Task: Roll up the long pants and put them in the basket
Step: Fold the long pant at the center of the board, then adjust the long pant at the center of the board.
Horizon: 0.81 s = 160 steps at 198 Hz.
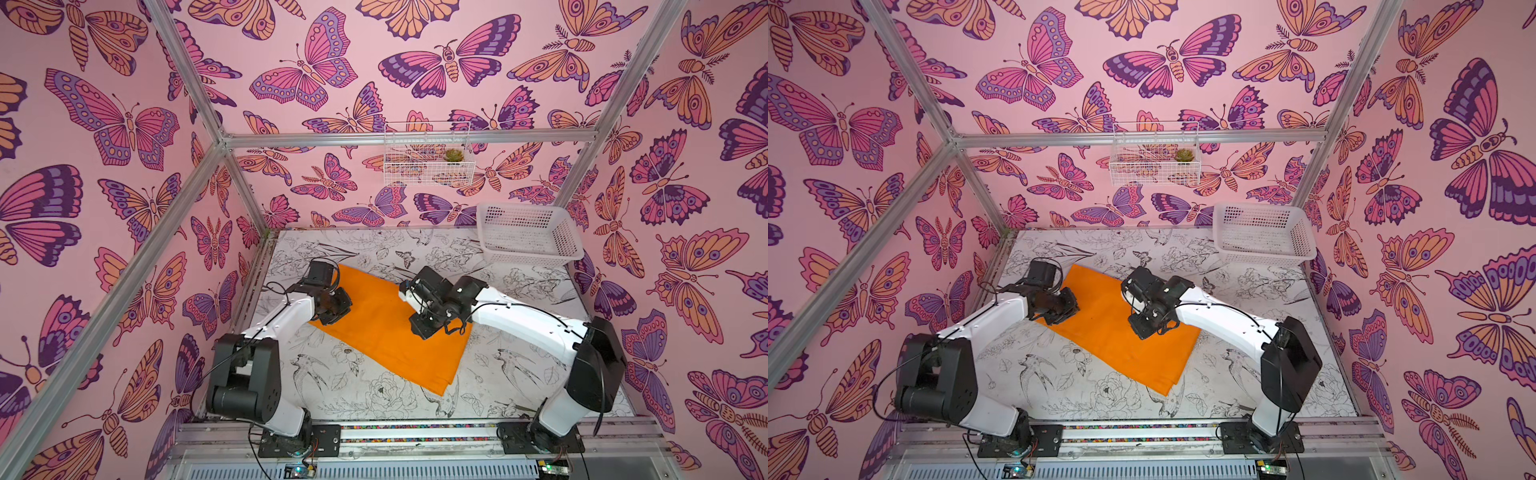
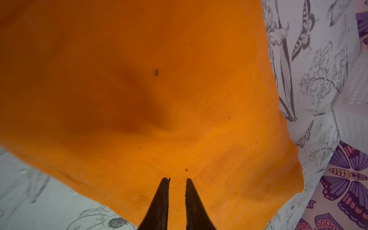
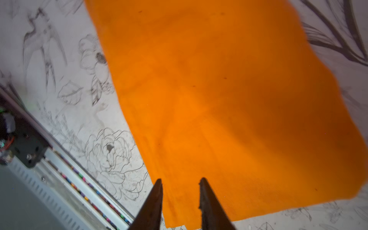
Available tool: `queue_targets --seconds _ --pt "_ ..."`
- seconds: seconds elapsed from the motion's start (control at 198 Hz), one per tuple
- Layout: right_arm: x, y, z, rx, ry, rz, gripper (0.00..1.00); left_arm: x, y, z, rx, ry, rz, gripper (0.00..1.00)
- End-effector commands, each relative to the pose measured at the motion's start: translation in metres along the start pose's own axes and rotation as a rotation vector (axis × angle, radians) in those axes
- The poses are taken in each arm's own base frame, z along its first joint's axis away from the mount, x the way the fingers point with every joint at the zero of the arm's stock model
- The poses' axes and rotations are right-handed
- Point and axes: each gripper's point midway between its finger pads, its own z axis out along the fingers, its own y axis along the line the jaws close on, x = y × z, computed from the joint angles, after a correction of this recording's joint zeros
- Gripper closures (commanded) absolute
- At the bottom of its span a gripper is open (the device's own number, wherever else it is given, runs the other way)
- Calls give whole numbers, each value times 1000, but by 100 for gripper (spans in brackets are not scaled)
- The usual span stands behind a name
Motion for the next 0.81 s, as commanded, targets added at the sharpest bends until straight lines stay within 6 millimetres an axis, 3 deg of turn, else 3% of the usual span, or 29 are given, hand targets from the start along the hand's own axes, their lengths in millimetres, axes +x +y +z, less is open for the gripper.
queue_targets --seconds 0.0,0.136,0.313,0.455,0.546,0.662,0.803 --pt "32 -43 53 123 169 88 100 10 -3 28 -10 61 -32 82" --pt "43 -60 83 135 226 163 100 8 -4 55 -19 100 -68 83" --pt "51 -76 101 89 237 295 100 -2 -10 80 -28 133 -65 83" --pt "61 -100 112 107 263 397 100 -21 -21 112 -34 153 -50 82" --pt "62 -108 118 75 262 463 100 -34 -46 137 11 195 -26 82" --pt "61 -111 125 56 263 511 100 -44 -93 167 74 252 69 81" --pt "60 -103 132 22 252 561 100 -49 -157 189 176 269 218 81"
